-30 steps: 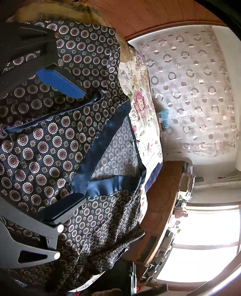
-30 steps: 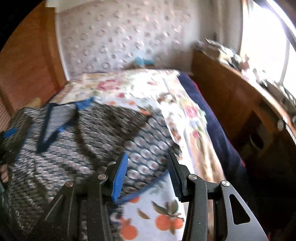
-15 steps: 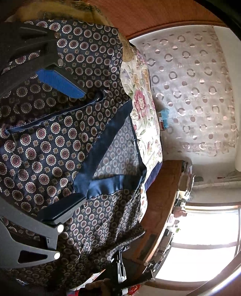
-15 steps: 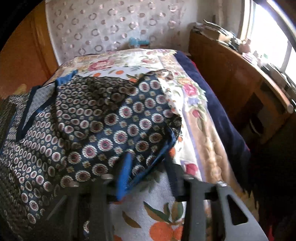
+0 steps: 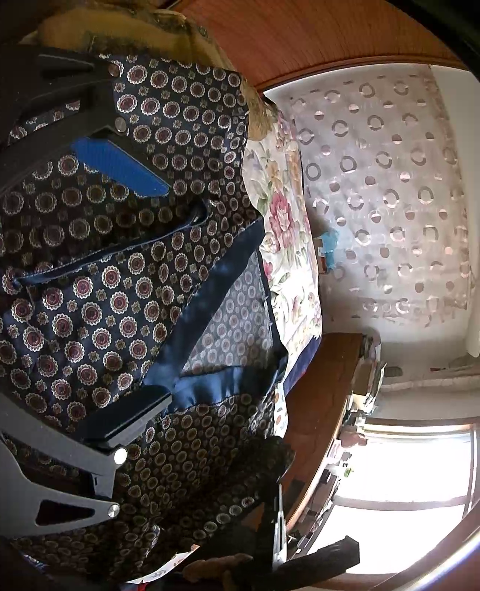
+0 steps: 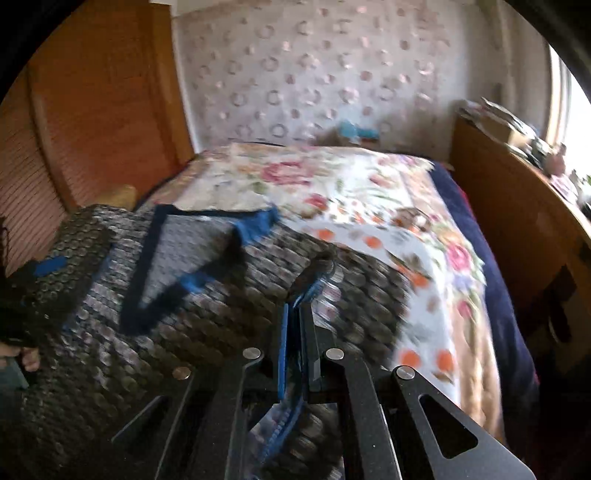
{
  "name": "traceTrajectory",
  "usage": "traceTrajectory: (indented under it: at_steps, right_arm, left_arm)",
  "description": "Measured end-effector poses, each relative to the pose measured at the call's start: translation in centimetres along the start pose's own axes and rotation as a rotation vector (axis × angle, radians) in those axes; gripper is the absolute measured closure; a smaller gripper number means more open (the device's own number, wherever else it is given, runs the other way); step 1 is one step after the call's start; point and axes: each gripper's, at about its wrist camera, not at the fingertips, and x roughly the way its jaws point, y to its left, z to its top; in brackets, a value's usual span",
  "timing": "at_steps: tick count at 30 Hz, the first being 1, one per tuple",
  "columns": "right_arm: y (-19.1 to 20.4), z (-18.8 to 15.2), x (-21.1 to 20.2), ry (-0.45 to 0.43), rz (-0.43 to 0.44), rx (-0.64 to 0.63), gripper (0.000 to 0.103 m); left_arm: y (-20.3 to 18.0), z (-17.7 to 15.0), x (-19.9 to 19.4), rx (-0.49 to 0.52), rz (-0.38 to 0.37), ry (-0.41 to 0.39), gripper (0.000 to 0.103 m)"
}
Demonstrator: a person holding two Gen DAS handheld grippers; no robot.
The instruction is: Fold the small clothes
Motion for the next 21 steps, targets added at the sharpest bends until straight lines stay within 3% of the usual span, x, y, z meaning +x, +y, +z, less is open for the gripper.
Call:
traceTrajectory:
  at_steps: [1, 3, 4, 7, 12, 21]
  right_arm:
    - [0.3, 0.3, 0.2, 0.000, 0.009, -0.011, 0.091]
    - [0.3, 0.4, 0.5, -0.003, -0.013, -0.039, 0.054]
    - [0.1, 0.3, 0.8, -0.016, -0.039, -0.054, 0.050]
    - [-1.6, -0.4, 1.4, -0.010, -0.114, -0.062, 0.048]
    - [-5.8, -2.2, 4.4, 0.080, -0.167, -0.002, 0.048]
    - [-8.9, -2.2, 7.5, 0.133, -0.147, 0.052, 0.048]
  left_arm:
    - [0.1, 0.0, 0.0, -0.001, 0.002, 0.000, 0.001]
    - [0.2, 0.0, -0.2, -0.002, 0.006, -0.001, 0.001]
    - [0.3, 0.0, -0.2, -0.003, 0.012, -0.001, 0.001]
    - [0.8, 0.2, -0.3, -0.012, 0.018, 0.002, 0.001]
    - [2.4, 0.7, -0.9, -0.025, 0.045, 0.003, 0.001]
    - [7.6, 1.6, -2.7, -0.072, 0.135, -0.004, 0.001]
